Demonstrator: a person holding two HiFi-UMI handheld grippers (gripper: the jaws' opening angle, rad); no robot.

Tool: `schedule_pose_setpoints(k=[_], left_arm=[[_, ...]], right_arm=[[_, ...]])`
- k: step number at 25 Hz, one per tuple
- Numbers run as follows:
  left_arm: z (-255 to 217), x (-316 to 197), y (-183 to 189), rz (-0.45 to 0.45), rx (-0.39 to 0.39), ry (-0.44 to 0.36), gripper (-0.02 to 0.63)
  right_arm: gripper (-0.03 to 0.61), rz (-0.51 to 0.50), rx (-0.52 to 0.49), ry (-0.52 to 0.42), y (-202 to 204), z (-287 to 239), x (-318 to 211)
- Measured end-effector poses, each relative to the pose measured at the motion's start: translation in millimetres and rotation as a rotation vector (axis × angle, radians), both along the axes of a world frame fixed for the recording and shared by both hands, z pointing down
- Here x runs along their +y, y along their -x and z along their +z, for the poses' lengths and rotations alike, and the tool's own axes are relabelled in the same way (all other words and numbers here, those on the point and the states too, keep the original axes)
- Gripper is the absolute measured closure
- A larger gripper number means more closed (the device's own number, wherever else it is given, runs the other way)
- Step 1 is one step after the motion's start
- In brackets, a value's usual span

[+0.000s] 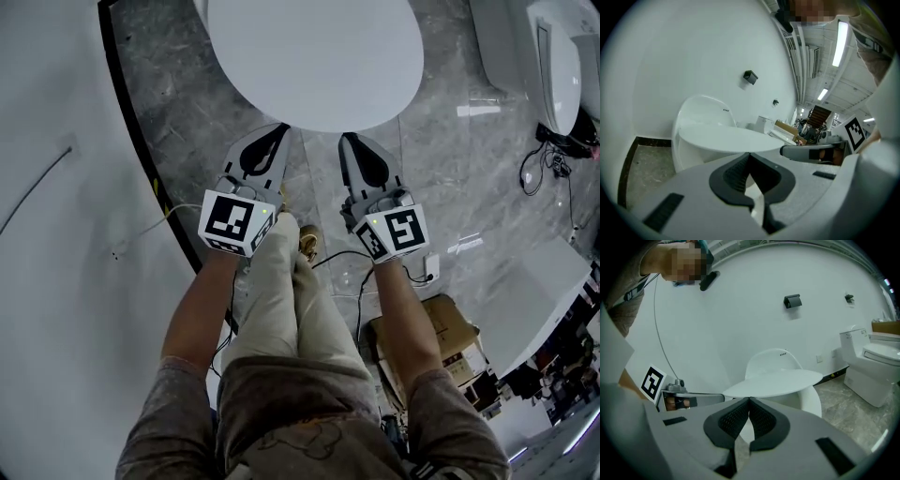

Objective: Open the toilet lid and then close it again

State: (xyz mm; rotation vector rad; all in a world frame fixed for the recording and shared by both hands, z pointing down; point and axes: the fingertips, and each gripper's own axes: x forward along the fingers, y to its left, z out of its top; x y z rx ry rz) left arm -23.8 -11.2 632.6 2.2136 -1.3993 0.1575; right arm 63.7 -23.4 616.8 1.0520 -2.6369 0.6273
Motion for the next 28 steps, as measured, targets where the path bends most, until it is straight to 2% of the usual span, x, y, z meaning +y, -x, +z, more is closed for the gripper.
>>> schedule_pose_setpoints(k=[4,10,17,28], left_arm=[[-64,-25,17,-0.033,0.035,-0.003,0.604],[-141,-76,40,-0.057,0.022,-0.028,0.604],[-191,-131,64,-0.130,0.057,-0.007,0.604],[-235,-233,119,-0.216,0.043,-0.025,0.604]], right_arm=[[0.552,0.013,-0.016,-0.031,17,-70,-27],[0.552,0.006,-0.043,-0.088,42,-151,-81],[0.552,-0.020,-0.059,-0.075,68,-205,-141],[0.552,-0.110,-0.052,-0.088,129,-252,-250]])
